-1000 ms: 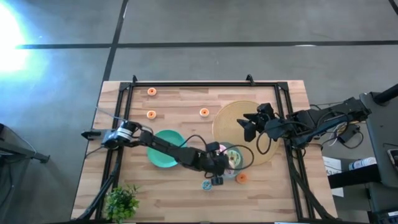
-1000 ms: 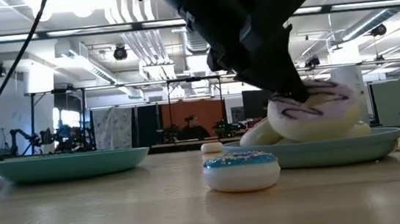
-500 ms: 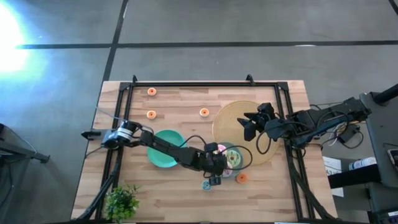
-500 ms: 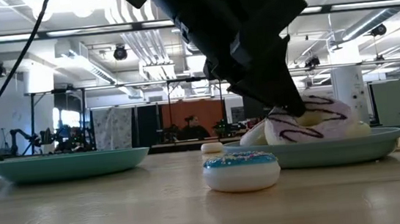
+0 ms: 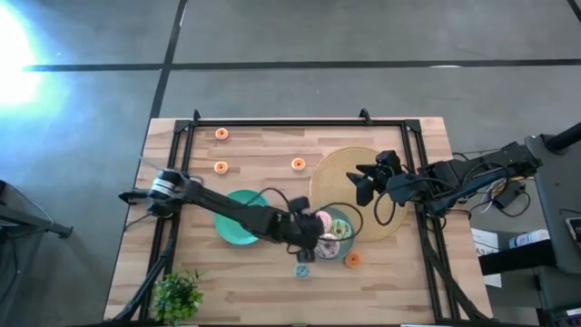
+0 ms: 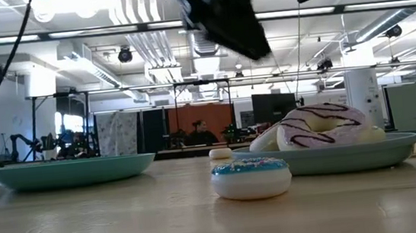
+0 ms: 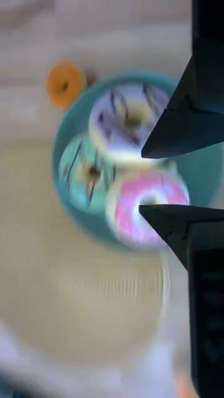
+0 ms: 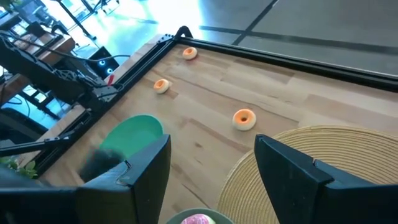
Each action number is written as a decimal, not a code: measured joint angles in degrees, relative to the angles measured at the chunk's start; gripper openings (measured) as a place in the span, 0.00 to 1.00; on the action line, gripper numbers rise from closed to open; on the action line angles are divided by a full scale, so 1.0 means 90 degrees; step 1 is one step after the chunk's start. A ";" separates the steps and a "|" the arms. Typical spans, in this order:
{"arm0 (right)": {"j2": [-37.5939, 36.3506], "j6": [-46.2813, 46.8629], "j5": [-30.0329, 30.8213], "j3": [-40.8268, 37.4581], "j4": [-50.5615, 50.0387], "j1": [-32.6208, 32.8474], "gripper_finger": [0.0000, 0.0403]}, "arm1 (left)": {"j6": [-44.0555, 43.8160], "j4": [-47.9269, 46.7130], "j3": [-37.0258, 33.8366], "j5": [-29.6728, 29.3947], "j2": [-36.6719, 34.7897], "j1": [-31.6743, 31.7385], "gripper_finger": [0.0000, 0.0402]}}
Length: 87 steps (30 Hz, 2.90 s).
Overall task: Pick & Place donuts
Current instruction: Put the small red donut on the green plate
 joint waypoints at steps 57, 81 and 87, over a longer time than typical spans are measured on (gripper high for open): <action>0.0097 -0.0326 -0.0569 -0.0157 -0.0404 -0.1489 0.56 | -0.0526 -0.2655 -0.1795 0.0726 -0.0544 0.7667 0.19; 0.0097 -0.0326 -0.0502 -0.0292 -0.0418 -0.1489 0.56 | -0.0476 -0.2411 -0.1950 0.1077 -0.0120 0.7889 0.18; 0.0097 -0.0326 -0.0503 -0.0341 -0.0418 -0.1489 0.56 | -0.0210 -0.2290 -0.1950 0.1039 -0.0114 0.7886 0.14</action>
